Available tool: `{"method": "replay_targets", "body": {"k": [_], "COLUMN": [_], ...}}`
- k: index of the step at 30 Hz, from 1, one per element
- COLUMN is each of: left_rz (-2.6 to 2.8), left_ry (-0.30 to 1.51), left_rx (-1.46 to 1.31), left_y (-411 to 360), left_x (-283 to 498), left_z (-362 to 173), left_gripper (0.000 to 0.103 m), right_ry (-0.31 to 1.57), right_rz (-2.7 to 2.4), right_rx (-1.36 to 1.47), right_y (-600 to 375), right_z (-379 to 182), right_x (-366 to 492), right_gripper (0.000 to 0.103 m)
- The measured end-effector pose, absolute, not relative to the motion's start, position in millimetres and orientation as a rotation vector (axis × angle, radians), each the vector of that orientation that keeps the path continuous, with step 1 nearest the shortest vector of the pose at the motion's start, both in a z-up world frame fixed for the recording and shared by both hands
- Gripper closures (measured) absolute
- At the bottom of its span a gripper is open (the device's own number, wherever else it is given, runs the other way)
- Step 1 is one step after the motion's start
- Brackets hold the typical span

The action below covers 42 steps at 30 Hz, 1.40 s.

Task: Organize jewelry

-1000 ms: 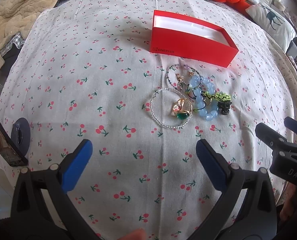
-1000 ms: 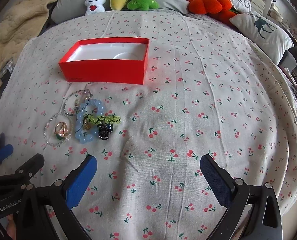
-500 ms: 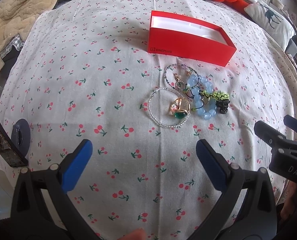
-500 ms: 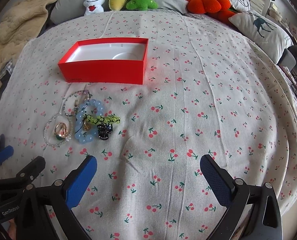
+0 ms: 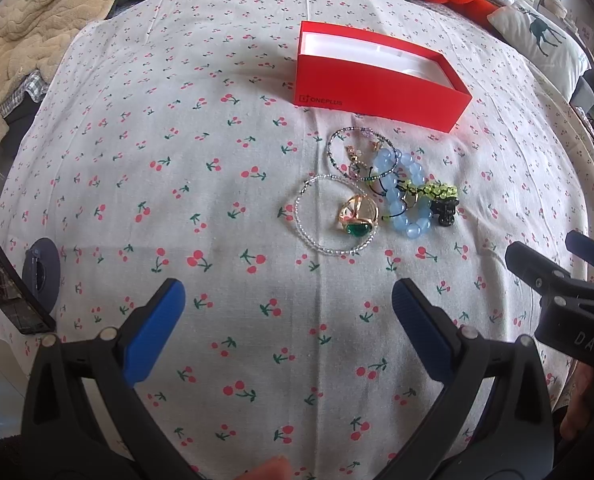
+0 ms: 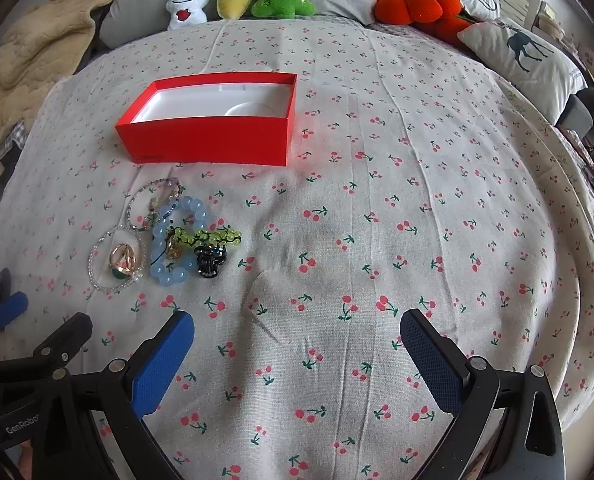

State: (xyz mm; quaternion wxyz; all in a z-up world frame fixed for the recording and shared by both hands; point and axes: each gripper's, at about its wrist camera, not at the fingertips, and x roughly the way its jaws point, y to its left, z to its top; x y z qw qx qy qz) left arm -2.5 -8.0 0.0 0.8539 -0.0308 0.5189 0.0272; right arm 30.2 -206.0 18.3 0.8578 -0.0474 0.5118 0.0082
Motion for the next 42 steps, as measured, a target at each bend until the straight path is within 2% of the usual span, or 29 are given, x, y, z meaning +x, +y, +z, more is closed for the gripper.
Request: {"method": "replay_targets", "body": {"k": [42], "left_rz": [0.066], "left_ry": [1.09], "left_rx": [-0.041], "left_y": [-7.2], "left_x": [5.6], "left_z": [1.0], "left_gripper": [0.0], "right_ry": [1.055], "right_rz": [-0.019], "right_rx": [-0.157], "right_y": [-208.5], "right_z": [18.6], "right_x": [30.6], "right_gripper": [0.0]}}
